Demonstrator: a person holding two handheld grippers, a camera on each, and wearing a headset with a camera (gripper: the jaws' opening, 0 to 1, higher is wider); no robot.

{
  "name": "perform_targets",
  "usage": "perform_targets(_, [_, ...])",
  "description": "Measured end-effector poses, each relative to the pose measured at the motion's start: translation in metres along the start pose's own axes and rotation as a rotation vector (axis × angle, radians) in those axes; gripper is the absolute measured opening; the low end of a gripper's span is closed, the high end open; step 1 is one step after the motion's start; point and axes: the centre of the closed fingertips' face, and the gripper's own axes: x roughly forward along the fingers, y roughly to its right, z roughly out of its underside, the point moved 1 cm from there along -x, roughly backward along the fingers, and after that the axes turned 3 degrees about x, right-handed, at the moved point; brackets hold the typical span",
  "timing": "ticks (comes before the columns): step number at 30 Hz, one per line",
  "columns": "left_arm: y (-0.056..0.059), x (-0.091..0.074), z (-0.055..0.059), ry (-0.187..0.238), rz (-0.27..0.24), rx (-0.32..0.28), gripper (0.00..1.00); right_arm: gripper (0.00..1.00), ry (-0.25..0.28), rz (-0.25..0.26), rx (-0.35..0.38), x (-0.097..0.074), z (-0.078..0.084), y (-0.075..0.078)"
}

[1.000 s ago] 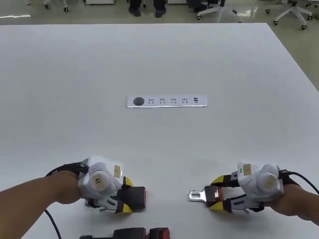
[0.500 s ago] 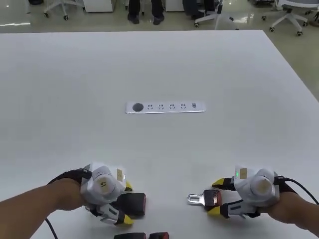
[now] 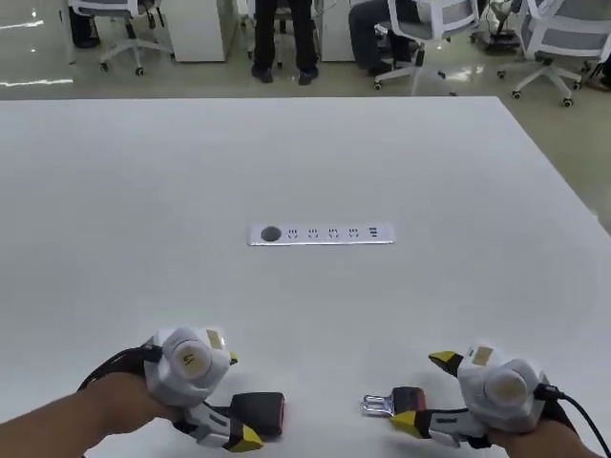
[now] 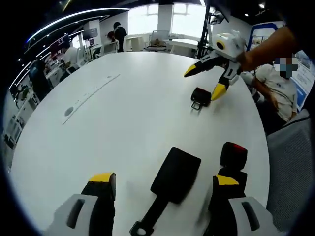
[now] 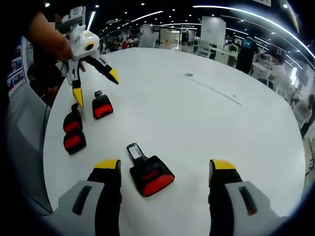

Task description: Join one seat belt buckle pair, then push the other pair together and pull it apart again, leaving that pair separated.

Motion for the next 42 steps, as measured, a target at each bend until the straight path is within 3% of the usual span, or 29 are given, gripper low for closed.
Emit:
perform_targets(4, [-0.003,-0.011,-0.005,0.053,-0.06,-0.094,0.93,0.75,0.058,0.072,0.025,-0.011,-0.013,-0.002])
perform_targets(5, [-0.005,-0.011,-0.005,0.085,-0.082,-0.142,0.94,0.76,0.077,0.088,0.022,-0.014,-0.017,-0.004])
perform_targets(9, [-0.005,-0.023,-0.009,0.164,-0.148,-0.222,0.94,0.8,0.106,0.12,0.05,-0.018,-0.02,-0.006])
perform_targets(13, [0.002,-0.038,-0.011,0.19,-0.2,-0.277,0.96,0.83,0.148,0.163,0.095,-0.027,-0.025,-0.01])
perform_targets(14, [0.001,-0.041,-0.01,0.19,-0.222,-0.281,0.96,0.84,0.152,0.166,0.097,-0.03,-0.027,-0.017])
perform_targets(15, [0.012,-0.047,-0.014,0.189,-0.242,-0.302,0.96,0.84,0.159,0.17,0.099,-0.033,-0.028,-0.022])
perform_targets(16, [0.015,-0.05,-0.015,0.202,-0.253,-0.328,0.96,0.85,0.164,0.176,0.095,-0.036,-0.029,-0.026])
perform_targets(20, [0.016,-0.07,-0.017,0.269,-0.283,-0.354,0.99,0.86,0.181,0.196,0.113,-0.043,-0.029,-0.03])
perform_targets(23, [0.018,-0.08,-0.01,0.278,-0.305,-0.375,1.0,0.88,0.194,0.211,0.126,-0.051,-0.03,-0.035])
perform_targets(25, [0.017,-0.091,-0.013,0.334,-0.344,-0.403,1.0,0.88,0.199,0.214,0.123,-0.055,-0.031,-0.04])
perform_targets(27, [0.017,-0.097,-0.004,0.336,-0.364,-0.409,1.0,0.89,0.21,0.221,0.12,-0.058,-0.032,-0.043])
perform_targets(31, [0.023,-0.107,0.003,0.349,-0.384,-0.414,1.0,0.91,0.225,0.236,0.128,-0.069,-0.036,-0.053])
perform_targets(35, [0.03,-0.118,0.015,0.374,-0.401,-0.44,1.0,0.92,0.235,0.244,0.129,-0.082,-0.034,-0.072])
perform_targets(37, [0.039,-0.122,0.018,0.381,-0.407,-0.443,1.0,0.92,0.239,0.246,0.132,-0.084,-0.033,-0.069])
perform_targets(42, [0.046,-0.137,0.027,0.408,-0.428,-0.451,1.0,0.93,0.251,0.254,0.142,-0.091,-0.028,-0.076])
